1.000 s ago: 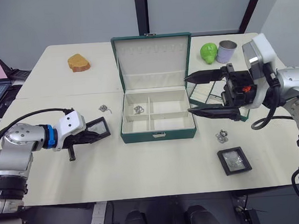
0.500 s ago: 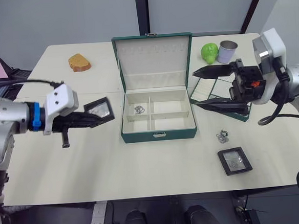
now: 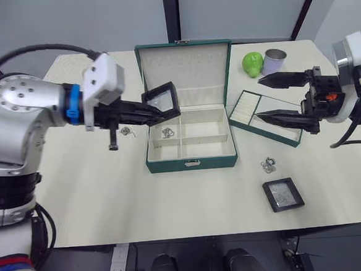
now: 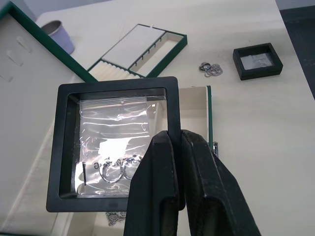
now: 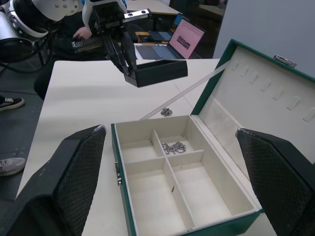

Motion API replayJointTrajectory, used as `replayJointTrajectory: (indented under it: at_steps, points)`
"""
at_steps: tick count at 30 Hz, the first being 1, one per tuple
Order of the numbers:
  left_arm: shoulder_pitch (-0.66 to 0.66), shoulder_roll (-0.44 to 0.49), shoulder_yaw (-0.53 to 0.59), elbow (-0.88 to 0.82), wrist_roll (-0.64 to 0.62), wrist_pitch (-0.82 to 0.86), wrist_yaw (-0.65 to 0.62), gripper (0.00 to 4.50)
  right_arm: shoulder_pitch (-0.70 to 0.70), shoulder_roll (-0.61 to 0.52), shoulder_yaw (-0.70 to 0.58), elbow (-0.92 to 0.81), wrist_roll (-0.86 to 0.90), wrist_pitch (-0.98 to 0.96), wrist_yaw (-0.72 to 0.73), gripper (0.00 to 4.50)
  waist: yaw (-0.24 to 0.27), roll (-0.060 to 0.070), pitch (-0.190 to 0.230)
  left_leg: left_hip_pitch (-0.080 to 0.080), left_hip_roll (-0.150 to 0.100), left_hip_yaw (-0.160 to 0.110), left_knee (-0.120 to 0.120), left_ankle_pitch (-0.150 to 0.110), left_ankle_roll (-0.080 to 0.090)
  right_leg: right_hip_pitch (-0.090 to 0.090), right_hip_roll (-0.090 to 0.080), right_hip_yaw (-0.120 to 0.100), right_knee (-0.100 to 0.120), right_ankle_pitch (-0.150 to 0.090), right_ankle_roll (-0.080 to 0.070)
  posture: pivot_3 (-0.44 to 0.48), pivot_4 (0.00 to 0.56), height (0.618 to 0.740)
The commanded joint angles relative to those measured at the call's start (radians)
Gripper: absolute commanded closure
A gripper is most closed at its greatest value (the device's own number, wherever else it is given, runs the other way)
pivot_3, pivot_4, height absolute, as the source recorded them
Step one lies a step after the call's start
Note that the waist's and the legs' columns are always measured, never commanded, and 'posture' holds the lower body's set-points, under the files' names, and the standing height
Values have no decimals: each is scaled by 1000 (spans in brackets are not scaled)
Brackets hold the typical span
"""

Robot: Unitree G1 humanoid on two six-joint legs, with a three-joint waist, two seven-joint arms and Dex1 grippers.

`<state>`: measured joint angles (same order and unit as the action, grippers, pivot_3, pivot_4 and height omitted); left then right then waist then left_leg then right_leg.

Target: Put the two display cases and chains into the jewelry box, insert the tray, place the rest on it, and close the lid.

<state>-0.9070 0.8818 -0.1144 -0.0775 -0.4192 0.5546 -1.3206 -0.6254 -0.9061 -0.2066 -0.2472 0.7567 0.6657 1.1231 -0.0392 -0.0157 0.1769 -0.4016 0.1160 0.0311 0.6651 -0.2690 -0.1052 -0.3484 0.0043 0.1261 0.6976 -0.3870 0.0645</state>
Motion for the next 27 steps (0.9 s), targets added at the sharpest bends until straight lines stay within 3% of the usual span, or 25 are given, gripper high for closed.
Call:
replayJointTrajectory:
  at_steps: [1, 13, 18, 27]
  points:
    - [-55, -52, -63, 74, 91, -96, 11, 4488, 40, -28, -63, -69, 9, -1, -34, 0, 4, 0, 0, 0, 0, 0, 0, 0, 0, 0, 0, 0, 0, 0, 0, 0, 150, 740]
    - [-196, -351, -227, 525, 372, -458, 98, 4488, 203, -40, -133, -181, 24, 20, -137, 0, 9, -1, 0, -1, -1, 0, 0, 0, 0, 1, 0, 1, 0, 0, 0, 0, 150, 740]
    - [-220, -420, -248, 641, 438, -547, 111, 4488, 235, -42, -160, -219, 47, 36, -172, 0, 6, -1, 0, -1, -1, 0, -1, 0, 0, 1, 0, 1, 0, 0, 0, 0, 150, 740]
    - [-186, -473, -252, 698, 504, -584, 129, 4488, 256, -52, -192, -250, 77, 61, -214, 0, 8, -1, 1, -1, -1, -1, -1, 0, 0, 3, 0, 0, 0, 0, 0, 0, 150, 740]
